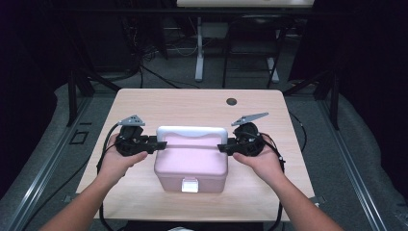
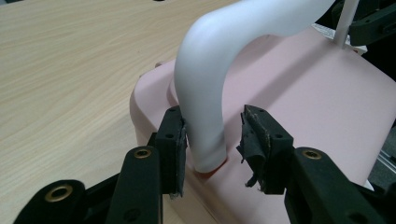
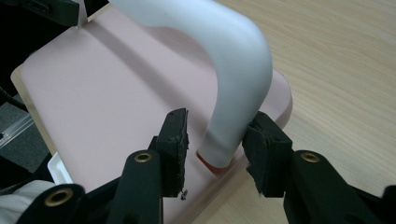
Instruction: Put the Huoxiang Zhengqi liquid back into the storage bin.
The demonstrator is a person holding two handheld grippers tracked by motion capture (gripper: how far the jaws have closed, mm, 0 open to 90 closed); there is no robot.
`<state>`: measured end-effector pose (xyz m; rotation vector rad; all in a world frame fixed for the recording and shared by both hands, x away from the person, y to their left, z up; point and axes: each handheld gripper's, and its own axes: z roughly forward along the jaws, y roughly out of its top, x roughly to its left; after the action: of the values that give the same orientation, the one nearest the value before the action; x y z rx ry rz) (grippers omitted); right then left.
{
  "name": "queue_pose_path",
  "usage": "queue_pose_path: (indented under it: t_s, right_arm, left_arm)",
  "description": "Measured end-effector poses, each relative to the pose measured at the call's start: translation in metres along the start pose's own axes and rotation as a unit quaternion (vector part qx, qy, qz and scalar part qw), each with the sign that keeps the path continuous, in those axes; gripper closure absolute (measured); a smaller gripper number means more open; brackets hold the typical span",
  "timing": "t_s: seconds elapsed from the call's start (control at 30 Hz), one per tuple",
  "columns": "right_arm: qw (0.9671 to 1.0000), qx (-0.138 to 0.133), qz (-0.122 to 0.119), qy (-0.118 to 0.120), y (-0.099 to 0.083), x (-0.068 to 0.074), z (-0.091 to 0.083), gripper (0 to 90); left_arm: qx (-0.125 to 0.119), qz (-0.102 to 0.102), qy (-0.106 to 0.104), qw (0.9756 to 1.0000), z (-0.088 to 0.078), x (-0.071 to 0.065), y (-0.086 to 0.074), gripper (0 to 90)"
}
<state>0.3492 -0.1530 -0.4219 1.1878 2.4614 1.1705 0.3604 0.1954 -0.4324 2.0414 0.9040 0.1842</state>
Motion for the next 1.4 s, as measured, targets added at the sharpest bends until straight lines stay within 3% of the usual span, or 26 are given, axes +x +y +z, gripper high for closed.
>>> queue_pose_path:
  t_s: [0.2,0.57,0.7,1.4]
  right_arm:
    - [1.0,-0.005,-0.007,-0.004,-0.003,0.003,-0.003,63.9]
    - [1.0,-0.004,-0.002,-0.005,-0.008,-0.001,0.003,70.6]
    - [0.9999,-0.003,-0.009,-0.015,-0.009,0.003,0.001,73.0]
    - [0.9999,0.0,-0.007,-0.009,-0.011,0.007,-0.002,73.8]
  left_arm:
    - [-0.005,0.007,0.003,1.0,-0.001,-0.001,-0.003,64.3]
    - [-0.01,-0.001,0.001,1.0,0.003,0.002,-0.008,69.5]
    - [-0.008,0.011,0.007,0.9999,0.001,0.0,-0.008,73.0]
    - [0.004,0.013,0.006,0.9999,-0.004,-0.006,-0.01,73.9]
